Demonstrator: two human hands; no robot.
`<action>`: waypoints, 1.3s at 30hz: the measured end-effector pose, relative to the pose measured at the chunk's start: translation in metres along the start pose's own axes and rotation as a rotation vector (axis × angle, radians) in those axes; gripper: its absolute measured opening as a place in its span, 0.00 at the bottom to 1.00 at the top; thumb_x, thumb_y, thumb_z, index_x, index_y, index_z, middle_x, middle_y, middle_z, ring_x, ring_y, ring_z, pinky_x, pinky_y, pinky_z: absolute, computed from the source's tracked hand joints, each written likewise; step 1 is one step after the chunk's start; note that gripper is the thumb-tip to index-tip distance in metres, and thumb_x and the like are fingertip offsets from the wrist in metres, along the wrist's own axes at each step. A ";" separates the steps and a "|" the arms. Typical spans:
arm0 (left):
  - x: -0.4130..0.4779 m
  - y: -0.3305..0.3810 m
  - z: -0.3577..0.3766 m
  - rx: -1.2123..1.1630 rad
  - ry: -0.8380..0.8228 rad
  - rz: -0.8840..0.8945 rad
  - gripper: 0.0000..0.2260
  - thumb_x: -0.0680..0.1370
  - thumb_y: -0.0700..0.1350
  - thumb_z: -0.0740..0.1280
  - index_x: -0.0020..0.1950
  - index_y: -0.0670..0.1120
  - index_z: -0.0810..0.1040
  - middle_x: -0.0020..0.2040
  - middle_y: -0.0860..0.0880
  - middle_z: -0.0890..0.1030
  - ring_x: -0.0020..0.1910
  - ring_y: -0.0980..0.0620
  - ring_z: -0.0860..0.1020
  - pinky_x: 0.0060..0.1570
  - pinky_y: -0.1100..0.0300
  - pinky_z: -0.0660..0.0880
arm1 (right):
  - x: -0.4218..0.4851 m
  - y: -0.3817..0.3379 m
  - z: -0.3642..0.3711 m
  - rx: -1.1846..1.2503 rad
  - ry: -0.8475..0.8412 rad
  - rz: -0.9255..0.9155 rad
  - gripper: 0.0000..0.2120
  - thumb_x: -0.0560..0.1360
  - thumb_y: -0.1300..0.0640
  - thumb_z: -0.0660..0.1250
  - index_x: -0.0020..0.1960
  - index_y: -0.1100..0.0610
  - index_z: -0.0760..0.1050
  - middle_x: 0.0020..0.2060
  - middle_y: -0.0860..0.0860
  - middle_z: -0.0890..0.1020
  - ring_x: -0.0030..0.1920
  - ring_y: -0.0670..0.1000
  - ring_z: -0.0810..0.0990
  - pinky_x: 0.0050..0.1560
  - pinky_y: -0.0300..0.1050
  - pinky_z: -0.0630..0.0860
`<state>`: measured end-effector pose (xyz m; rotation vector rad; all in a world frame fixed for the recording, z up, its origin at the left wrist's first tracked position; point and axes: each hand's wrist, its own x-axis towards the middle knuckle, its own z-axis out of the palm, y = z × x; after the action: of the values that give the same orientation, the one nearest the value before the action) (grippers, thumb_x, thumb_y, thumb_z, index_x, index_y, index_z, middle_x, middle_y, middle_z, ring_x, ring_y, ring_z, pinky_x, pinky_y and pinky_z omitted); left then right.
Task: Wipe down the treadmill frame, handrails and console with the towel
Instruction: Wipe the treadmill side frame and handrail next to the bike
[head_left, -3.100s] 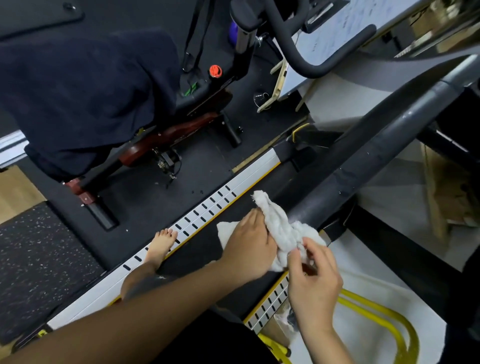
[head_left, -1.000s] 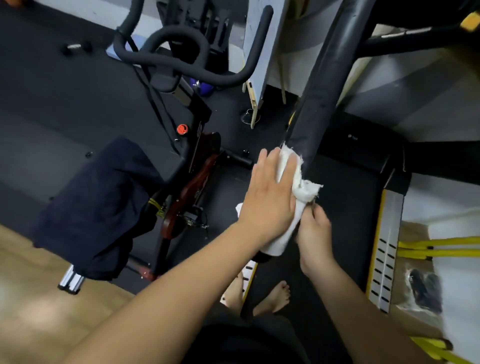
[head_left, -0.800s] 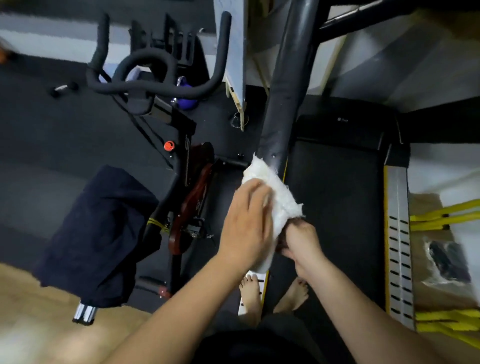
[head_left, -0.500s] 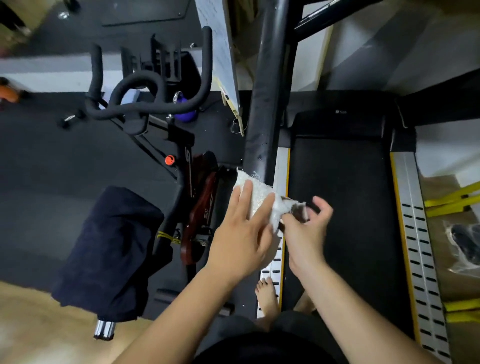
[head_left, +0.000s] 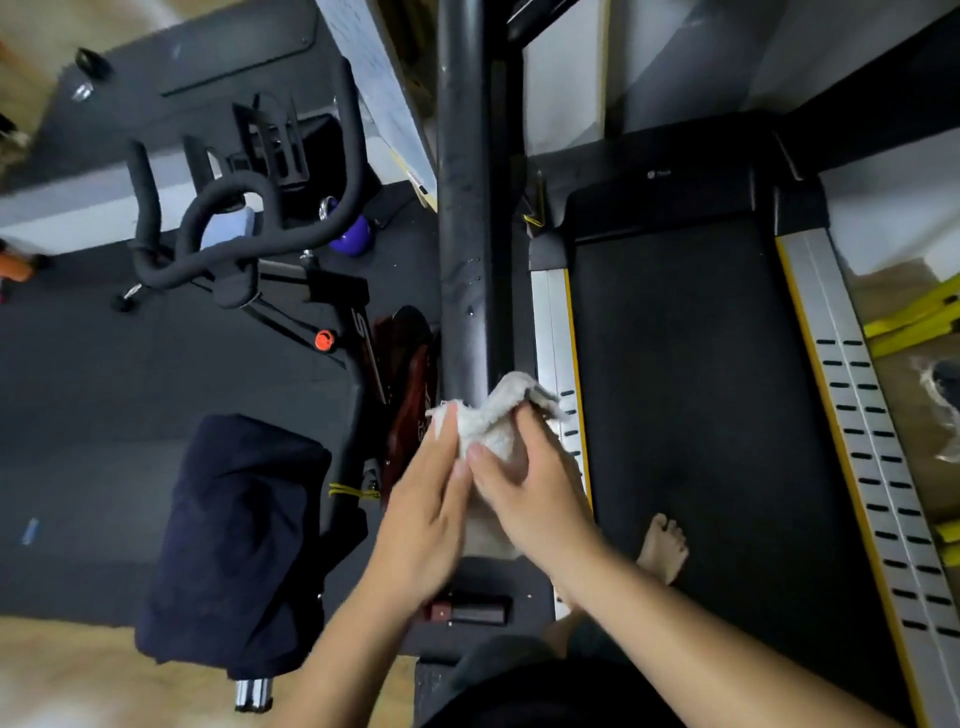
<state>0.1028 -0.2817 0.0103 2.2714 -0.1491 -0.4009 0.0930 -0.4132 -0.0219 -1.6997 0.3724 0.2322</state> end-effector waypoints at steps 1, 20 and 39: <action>0.011 0.006 -0.005 -0.023 0.006 0.027 0.20 0.85 0.46 0.56 0.78 0.52 0.63 0.76 0.61 0.64 0.75 0.67 0.59 0.75 0.65 0.56 | 0.010 -0.007 -0.003 0.002 0.006 -0.004 0.31 0.72 0.39 0.65 0.72 0.38 0.59 0.66 0.40 0.74 0.65 0.45 0.73 0.63 0.49 0.74; 0.058 0.025 -0.007 -0.656 0.054 -0.297 0.19 0.84 0.43 0.60 0.74 0.58 0.69 0.65 0.52 0.80 0.64 0.51 0.79 0.65 0.51 0.72 | 0.037 -0.039 -0.002 -0.378 -0.084 -0.177 0.36 0.74 0.53 0.63 0.75 0.35 0.49 0.72 0.56 0.54 0.68 0.62 0.64 0.65 0.54 0.70; 0.040 0.040 0.013 -0.005 0.368 -0.209 0.08 0.80 0.45 0.65 0.56 0.49 0.83 0.44 0.60 0.84 0.40 0.66 0.77 0.43 0.68 0.72 | 0.048 -0.012 -0.035 -0.026 -0.152 0.029 0.37 0.70 0.36 0.64 0.74 0.33 0.50 0.74 0.46 0.65 0.70 0.51 0.69 0.66 0.54 0.70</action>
<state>0.1368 -0.3266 0.0226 2.3205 0.2787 -0.0836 0.1405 -0.4514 -0.0223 -1.6905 0.2829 0.3865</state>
